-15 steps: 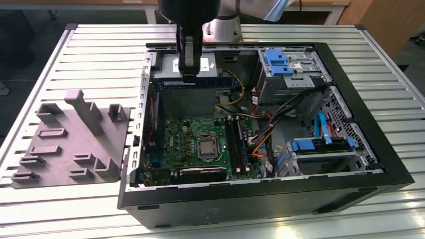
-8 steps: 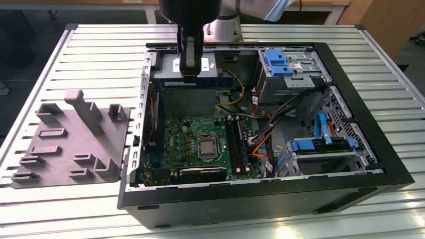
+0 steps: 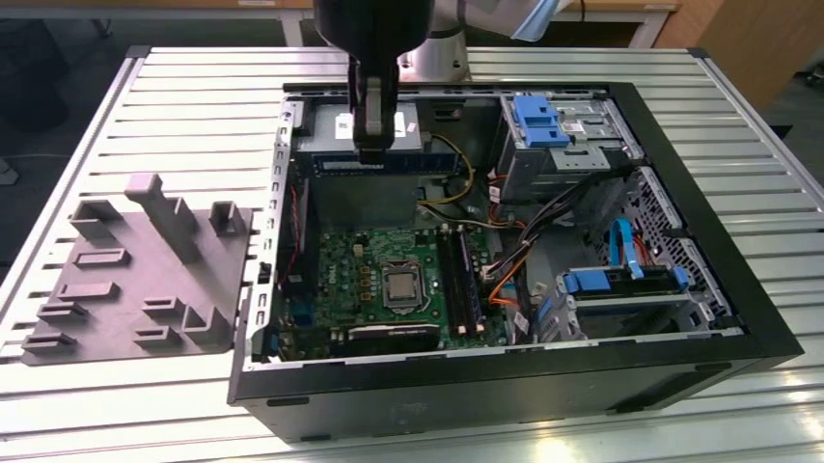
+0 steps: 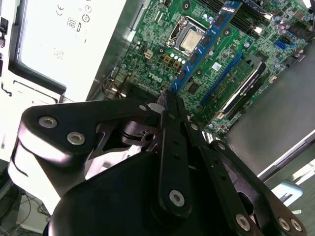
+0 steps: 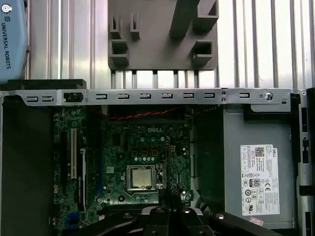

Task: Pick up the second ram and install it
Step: 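Pick up the second ram and move it above second insertion slot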

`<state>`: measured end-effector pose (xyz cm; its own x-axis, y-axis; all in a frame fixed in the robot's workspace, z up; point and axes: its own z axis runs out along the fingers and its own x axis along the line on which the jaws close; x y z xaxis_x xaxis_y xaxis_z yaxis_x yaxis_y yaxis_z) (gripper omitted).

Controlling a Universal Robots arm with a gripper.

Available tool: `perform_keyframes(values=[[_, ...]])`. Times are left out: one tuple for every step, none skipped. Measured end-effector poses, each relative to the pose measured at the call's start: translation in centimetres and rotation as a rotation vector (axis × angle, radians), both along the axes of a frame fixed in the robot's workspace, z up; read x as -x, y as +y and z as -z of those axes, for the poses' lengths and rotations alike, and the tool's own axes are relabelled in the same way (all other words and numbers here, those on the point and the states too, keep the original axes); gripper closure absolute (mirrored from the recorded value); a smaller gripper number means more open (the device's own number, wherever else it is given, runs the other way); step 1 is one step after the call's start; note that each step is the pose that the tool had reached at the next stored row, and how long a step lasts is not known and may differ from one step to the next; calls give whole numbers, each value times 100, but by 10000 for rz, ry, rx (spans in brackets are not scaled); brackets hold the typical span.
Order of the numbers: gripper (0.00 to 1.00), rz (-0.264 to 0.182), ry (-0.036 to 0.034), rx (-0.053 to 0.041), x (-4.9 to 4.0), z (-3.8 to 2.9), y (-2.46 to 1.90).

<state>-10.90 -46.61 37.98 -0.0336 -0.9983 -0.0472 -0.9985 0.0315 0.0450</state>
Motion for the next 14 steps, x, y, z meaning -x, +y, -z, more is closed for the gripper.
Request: perform_keyframes(values=[[88, 1, -1, -1, 0, 6, 0], [88, 0, 0, -1, -1, 13, 0], [88, -1, 0, 0, -2, 19, 0], [88, -1, 0, -1, -2, 27, 0], [88, 0, 0, -1, -2, 34, 0], [88, 0, 0, 1, -3, 40, 0], [88, 0, 0, 0, -3, 48, 0], [88, 0, 0, 0, -4, 55, 0], [88, 0, 0, 0, -4, 61, 0], [88, -1, 0, 1, -5, 67, 0], [88, 0, 0, 0, -6, 74, 0], [88, -1, 0, 1, -8, 80, 0], [88, -1, 0, 0, -11, 87, 0], [88, -1, 0, 0, -12, 92, 0]])
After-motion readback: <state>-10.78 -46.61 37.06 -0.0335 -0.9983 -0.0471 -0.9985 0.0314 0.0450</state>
